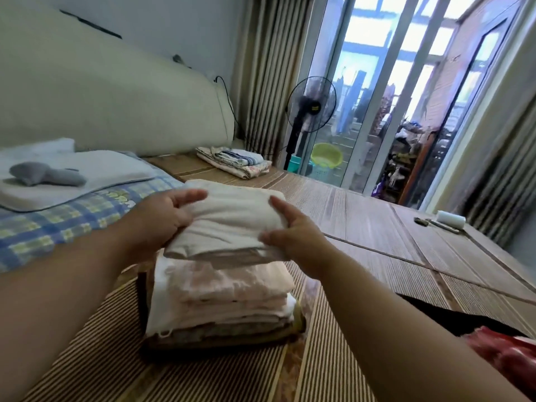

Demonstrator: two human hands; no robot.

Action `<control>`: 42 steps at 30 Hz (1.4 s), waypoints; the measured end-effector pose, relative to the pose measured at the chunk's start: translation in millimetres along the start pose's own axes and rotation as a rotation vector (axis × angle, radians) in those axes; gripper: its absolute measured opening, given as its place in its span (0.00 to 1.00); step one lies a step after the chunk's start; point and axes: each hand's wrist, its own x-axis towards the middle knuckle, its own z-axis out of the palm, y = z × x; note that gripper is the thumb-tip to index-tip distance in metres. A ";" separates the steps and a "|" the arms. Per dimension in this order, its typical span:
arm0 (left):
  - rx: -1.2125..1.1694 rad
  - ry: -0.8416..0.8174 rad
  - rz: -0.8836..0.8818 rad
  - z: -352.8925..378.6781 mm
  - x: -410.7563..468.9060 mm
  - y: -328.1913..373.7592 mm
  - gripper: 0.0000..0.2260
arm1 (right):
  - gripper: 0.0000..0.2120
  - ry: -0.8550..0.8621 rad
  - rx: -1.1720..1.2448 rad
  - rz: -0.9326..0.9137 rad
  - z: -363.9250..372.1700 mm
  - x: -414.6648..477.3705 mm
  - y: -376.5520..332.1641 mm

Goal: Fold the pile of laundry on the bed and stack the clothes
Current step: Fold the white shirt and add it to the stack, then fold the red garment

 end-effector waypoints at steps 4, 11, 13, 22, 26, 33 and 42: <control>0.644 -0.211 -0.049 19.2 34.3 -46.6 0.21 | 0.37 0.000 -0.680 0.128 16.5 29.8 42.4; 1.022 -0.499 0.065 75.0 40.4 -90.3 0.42 | 0.36 -0.301 -1.091 0.047 26.4 55.7 83.6; 1.043 -0.509 0.064 83.3 35.2 -107.4 0.43 | 0.38 -0.305 -1.085 0.063 27.3 51.6 105.7; 1.029 -0.485 0.021 91.8 35.4 -112.7 0.45 | 0.40 -0.286 -1.105 0.127 24.3 49.8 109.4; 0.976 -0.430 0.066 87.8 5.0 -75.1 0.46 | 0.42 -0.080 -1.028 0.068 2.2 -9.6 88.6; 0.826 -0.628 0.416 146.9 -124.2 -15.3 0.36 | 0.41 0.027 -1.098 0.189 -57.0 -189.1 90.8; 0.750 -0.887 0.494 293.7 -236.1 34.0 0.33 | 0.36 0.266 -1.070 0.511 -127.6 -359.5 108.3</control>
